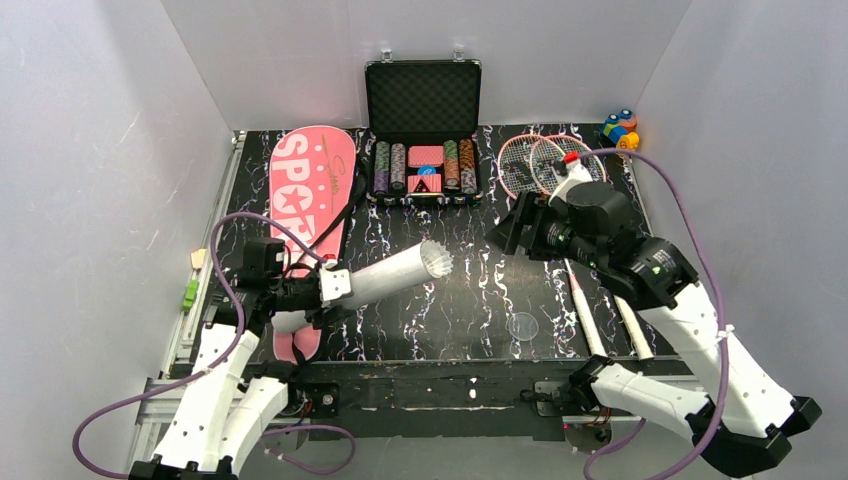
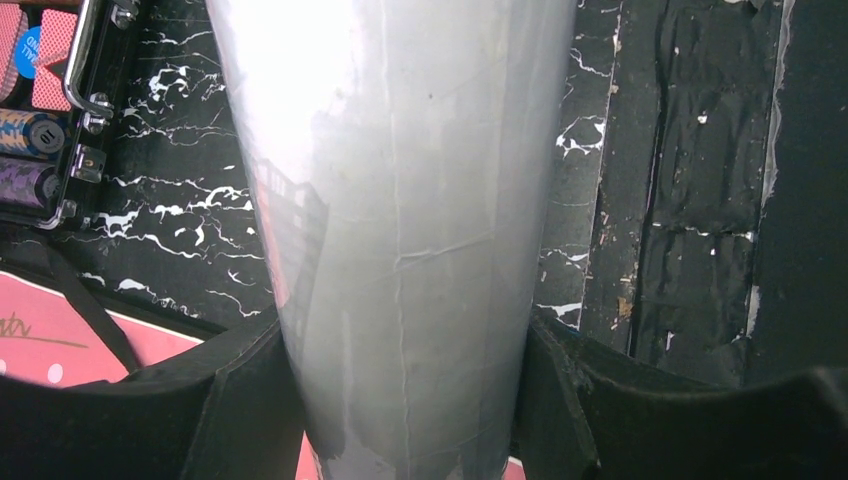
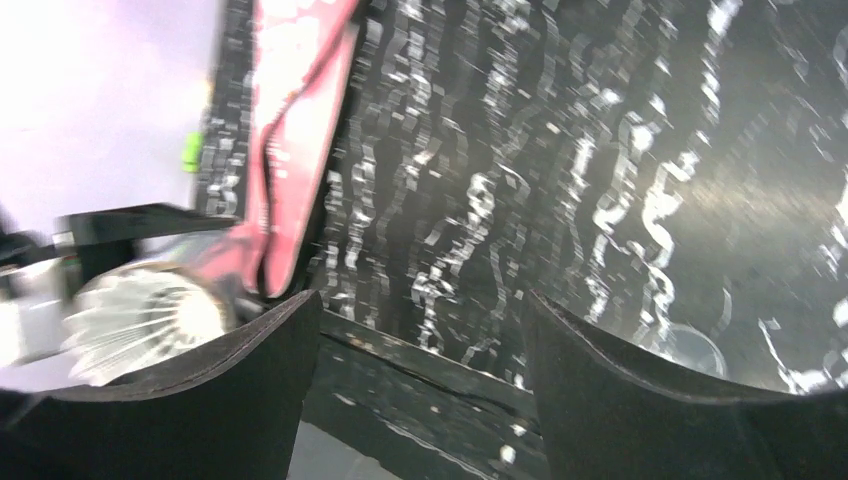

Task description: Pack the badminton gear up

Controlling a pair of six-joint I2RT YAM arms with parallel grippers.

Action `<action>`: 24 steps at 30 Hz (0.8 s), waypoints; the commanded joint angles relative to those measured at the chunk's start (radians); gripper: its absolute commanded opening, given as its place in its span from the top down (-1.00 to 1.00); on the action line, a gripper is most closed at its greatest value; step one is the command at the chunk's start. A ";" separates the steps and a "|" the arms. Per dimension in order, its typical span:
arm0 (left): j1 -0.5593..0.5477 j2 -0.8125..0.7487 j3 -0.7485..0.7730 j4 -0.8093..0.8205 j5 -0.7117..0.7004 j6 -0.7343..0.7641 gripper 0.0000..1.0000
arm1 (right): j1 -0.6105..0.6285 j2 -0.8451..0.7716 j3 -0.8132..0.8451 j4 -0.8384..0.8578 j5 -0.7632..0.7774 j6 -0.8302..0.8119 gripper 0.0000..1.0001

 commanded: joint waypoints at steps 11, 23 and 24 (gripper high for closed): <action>0.000 -0.040 -0.029 -0.054 -0.005 0.114 0.08 | -0.090 0.011 -0.341 0.042 -0.061 0.083 -0.56; 0.000 -0.016 -0.016 -0.014 0.009 0.066 0.09 | 0.011 -0.134 -0.225 0.318 -0.329 0.100 -0.69; 0.000 -0.015 -0.015 -0.015 0.009 0.066 0.08 | 0.032 -0.124 -0.221 0.324 -0.325 0.097 -0.70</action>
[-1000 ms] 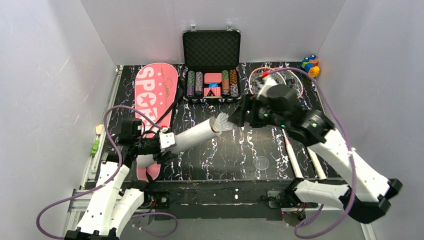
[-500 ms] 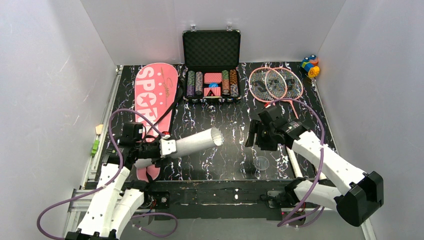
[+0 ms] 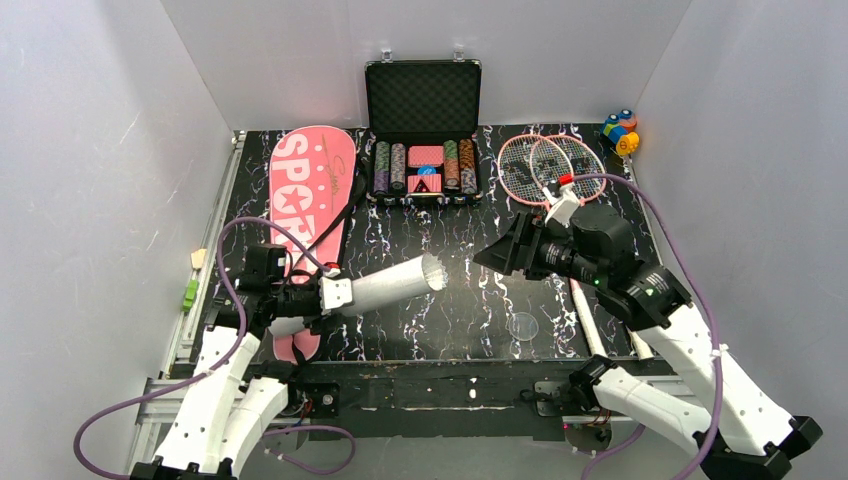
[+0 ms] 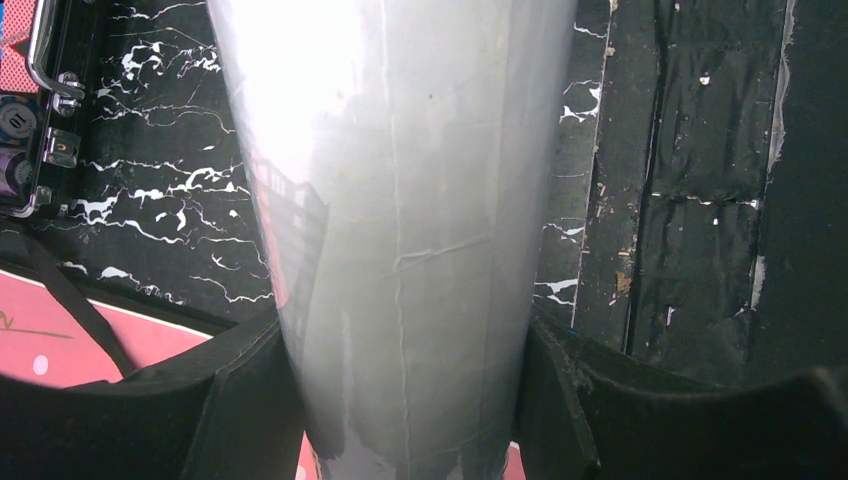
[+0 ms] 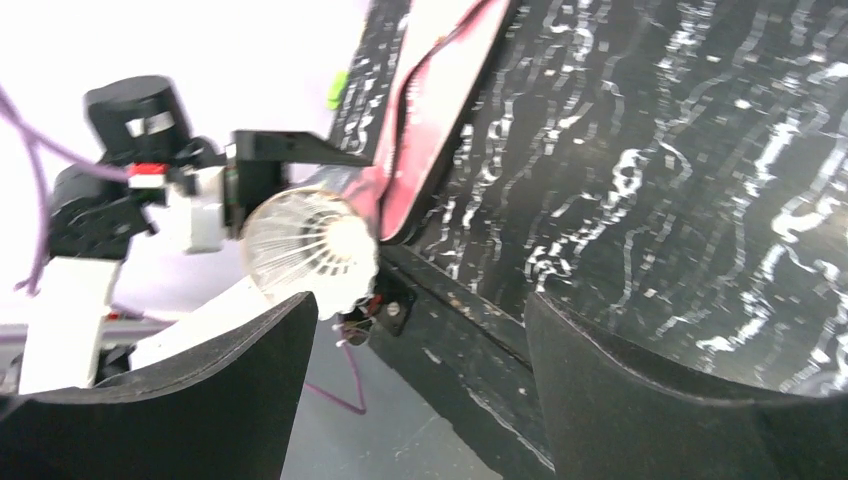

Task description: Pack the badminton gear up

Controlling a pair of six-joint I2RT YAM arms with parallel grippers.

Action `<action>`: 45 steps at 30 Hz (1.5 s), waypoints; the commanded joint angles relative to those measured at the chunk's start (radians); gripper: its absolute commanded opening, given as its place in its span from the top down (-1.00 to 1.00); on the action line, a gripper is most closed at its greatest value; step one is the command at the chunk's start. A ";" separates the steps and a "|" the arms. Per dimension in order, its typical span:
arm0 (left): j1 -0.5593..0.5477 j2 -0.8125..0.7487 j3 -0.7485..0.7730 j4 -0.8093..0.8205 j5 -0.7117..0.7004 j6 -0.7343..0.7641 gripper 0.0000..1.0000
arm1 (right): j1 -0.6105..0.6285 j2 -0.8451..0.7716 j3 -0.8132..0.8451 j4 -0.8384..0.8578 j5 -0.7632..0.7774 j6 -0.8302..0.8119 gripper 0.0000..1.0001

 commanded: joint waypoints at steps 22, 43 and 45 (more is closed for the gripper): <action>0.000 0.000 0.054 0.030 0.069 -0.041 0.08 | 0.231 0.244 0.080 0.039 0.093 -0.063 -0.55; 0.000 -0.003 0.030 0.017 0.058 -0.015 0.08 | 0.093 0.078 0.161 0.009 0.045 -0.076 -0.86; 0.000 -0.004 0.028 0.007 0.048 -0.001 0.07 | 0.057 0.062 0.156 -0.057 0.057 -0.084 -0.86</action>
